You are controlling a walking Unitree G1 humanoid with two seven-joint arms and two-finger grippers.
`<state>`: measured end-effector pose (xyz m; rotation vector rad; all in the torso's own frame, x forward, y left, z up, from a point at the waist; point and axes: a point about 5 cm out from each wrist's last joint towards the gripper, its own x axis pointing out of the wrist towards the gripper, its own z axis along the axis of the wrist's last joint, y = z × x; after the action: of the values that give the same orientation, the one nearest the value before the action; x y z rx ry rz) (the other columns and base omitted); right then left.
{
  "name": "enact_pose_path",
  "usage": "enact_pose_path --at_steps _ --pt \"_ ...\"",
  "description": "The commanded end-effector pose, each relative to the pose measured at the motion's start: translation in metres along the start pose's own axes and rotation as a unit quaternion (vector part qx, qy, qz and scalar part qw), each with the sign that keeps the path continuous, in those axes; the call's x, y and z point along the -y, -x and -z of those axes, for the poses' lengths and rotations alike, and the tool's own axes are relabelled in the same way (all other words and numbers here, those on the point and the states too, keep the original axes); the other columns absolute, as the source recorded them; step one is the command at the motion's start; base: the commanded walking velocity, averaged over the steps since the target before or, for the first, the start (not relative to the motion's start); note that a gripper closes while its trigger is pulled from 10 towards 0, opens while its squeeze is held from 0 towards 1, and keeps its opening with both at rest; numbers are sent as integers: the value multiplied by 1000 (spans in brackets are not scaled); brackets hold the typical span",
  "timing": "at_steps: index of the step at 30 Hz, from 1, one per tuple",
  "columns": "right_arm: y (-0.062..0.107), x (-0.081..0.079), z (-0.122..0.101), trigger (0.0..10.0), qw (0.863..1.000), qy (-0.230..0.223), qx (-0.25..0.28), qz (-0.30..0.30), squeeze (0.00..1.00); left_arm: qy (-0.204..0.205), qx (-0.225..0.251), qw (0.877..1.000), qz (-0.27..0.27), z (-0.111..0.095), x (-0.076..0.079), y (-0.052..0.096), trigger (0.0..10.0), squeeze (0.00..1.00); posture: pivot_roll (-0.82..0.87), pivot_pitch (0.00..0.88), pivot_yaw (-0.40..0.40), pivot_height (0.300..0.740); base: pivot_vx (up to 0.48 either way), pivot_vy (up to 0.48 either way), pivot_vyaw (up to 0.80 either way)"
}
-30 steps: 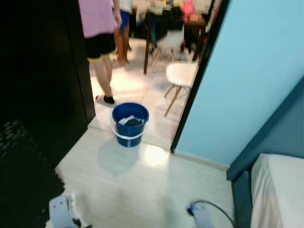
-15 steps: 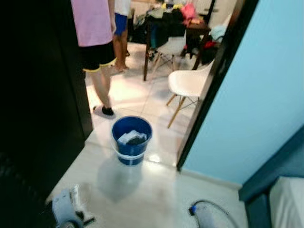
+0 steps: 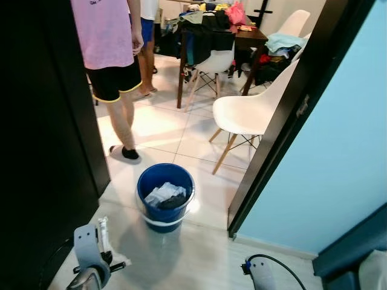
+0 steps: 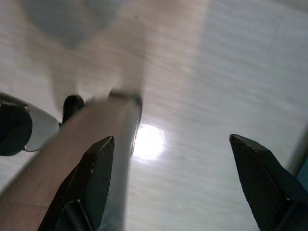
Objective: Clean up the room
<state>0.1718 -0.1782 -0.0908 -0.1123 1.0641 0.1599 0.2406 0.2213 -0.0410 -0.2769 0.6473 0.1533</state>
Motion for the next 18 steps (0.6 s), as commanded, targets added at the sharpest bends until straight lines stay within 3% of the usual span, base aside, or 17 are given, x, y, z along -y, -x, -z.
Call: enact_pose_path --at_steps 1,6,13,18 --pt "1 8 -2 10000 1000 -1 2 12 0 -5 -5 1000 9 3 5 0 10000 0 -81 69 -67 740 480 0 -450" --pt "1 8 0 10000 1000 -3 -1 14 0 -23 5 999 24 -6 9 -3 10000 0 -83 71 -65 740 480 0 0" --pt "1 8 2 10000 1000 -1 -7 12 0 -93 18 994 53 -21 18 -7 10000 0 -88 73 -63 740 448 0 -769" --pt "2 8 2 10000 1000 -8 0 14 0 -106 21 993 46 -27 18 -9 10000 0 -96 78 -61 740 275 0 -615"
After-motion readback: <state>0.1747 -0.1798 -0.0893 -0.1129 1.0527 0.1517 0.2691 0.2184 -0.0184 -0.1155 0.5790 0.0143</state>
